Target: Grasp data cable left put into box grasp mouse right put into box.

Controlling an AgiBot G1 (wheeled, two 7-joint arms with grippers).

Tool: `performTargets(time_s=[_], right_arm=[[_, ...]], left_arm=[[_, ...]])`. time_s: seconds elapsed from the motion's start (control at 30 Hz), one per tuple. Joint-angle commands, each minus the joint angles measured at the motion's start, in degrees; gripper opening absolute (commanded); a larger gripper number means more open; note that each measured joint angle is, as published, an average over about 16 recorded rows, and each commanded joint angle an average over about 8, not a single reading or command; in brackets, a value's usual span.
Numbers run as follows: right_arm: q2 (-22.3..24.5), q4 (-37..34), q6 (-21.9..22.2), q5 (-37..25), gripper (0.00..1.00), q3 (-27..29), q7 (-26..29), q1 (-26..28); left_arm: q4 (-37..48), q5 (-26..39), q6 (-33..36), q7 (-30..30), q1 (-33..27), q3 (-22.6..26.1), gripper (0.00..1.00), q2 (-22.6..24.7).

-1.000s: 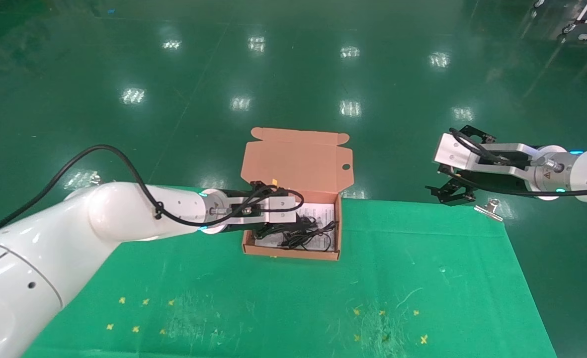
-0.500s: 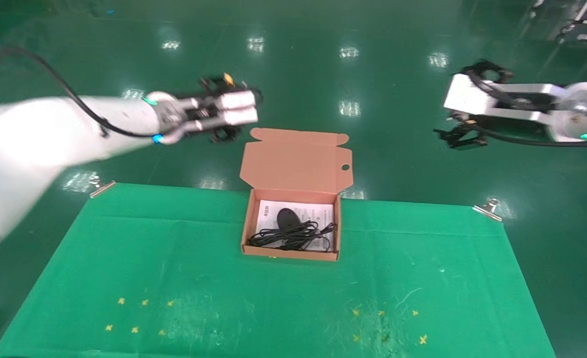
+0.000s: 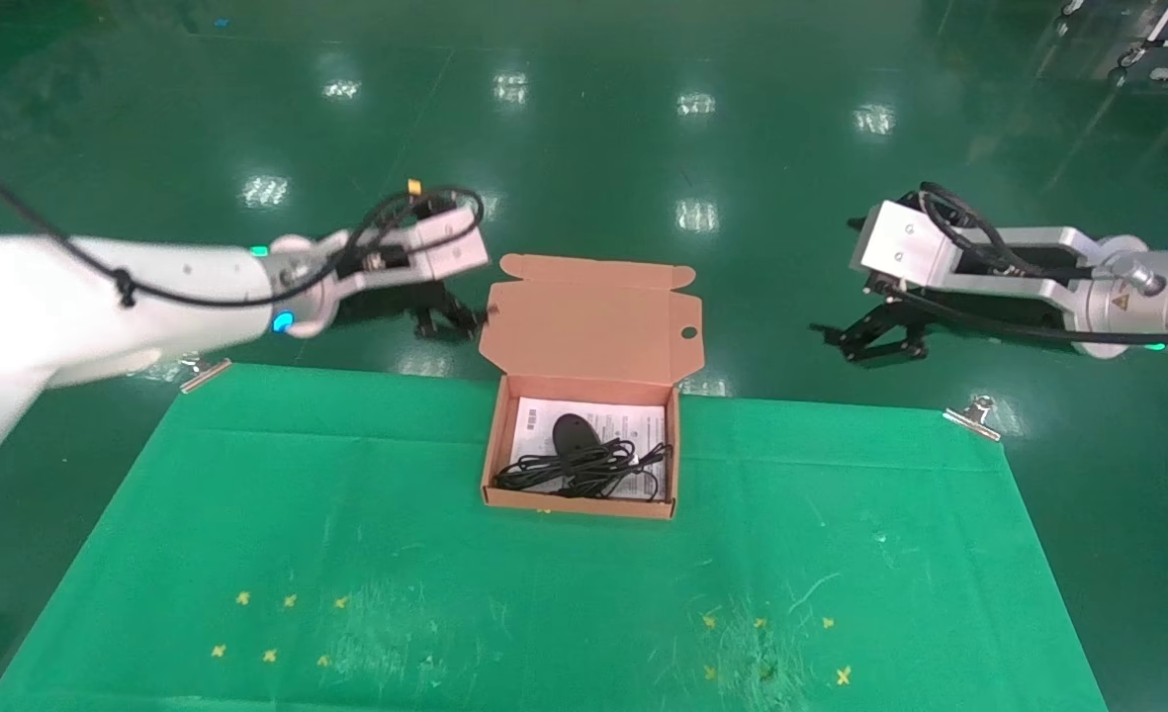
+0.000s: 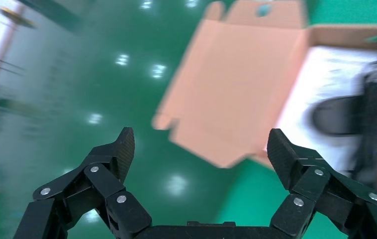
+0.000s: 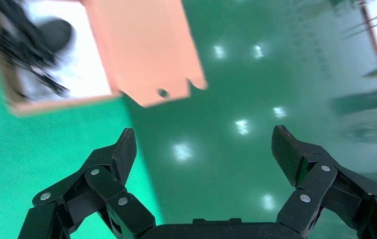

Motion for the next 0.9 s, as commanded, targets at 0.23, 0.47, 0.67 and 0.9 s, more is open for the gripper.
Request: performTargets(time_s=[0.23,0.47,0.67,0.9], right_arm=[[1.21,2.15,-5.59,6.33,1.0,5.47,0.35,-4.95],[2.19,3.9,-10.14,11.47,1.0,9.92,0.64,-8.98],[3.04,5.42,-14.07,15.93,1.0,13.77,0.88,-12.46],[4.04,7.2,-18.7,21.17,1.0,18.3,1.17,-16.56]], left_arm=[[-5.15,-6.89,6.97,-1.39,4.74,-5.55,1.0,-4.68],[-9.33,-12.48,12.63,-2.52,8.58,-10.06,1.0,-8.47],[-12.95,-17.32,17.54,-3.49,11.92,-13.97,1.0,-11.76],[-17.21,-23.02,23.31,-4.64,15.84,-18.56,1.0,-15.63]])
